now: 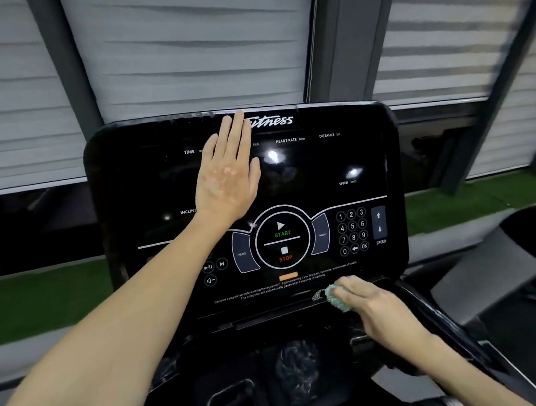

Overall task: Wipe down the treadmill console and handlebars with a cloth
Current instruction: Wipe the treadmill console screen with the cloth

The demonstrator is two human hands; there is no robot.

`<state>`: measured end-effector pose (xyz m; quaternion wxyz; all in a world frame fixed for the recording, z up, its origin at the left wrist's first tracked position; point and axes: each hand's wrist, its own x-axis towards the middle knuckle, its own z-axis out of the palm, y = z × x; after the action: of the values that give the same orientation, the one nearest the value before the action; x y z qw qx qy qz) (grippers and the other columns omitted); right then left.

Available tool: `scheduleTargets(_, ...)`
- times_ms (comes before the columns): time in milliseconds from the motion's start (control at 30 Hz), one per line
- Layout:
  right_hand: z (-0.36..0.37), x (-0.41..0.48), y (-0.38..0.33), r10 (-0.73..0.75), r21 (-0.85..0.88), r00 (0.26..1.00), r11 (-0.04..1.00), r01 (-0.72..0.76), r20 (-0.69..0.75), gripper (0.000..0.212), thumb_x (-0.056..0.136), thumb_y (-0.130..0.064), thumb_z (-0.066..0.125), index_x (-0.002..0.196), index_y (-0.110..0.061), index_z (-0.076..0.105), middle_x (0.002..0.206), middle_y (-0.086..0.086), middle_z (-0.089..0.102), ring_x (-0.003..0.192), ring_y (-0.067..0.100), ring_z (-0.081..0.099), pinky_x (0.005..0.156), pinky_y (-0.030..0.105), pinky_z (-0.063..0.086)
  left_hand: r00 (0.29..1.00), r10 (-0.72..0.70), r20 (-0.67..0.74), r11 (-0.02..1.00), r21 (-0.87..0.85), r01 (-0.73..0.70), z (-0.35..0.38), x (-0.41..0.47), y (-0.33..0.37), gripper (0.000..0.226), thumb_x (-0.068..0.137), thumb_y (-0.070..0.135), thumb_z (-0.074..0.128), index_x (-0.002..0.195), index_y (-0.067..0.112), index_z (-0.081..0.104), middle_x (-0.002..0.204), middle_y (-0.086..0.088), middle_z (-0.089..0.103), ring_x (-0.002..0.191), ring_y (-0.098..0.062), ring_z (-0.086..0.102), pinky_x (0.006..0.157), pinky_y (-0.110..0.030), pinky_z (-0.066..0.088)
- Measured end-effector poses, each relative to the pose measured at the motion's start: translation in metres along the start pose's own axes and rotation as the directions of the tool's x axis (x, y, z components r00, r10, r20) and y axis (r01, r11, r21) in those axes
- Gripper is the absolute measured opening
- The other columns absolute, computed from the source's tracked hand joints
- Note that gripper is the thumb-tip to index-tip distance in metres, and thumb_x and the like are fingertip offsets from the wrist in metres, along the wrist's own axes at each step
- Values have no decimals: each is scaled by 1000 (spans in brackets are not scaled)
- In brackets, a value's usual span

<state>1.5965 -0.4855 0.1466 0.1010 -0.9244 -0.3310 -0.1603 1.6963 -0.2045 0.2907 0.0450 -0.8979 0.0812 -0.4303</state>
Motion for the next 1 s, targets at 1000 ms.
scheduleTargets(1000, -83, 21, 112, 260, 938, 904, -157, -309, 341, 33, 97, -9, 50, 129, -5, 57, 123, 17, 65, 116, 32, 61, 101, 44, 45, 977, 204, 61, 706, -701, -103, 2, -4, 189, 38, 99, 26, 49, 133, 13, 56, 126, 5, 60, 107, -5, 60, 91, -27, 52)
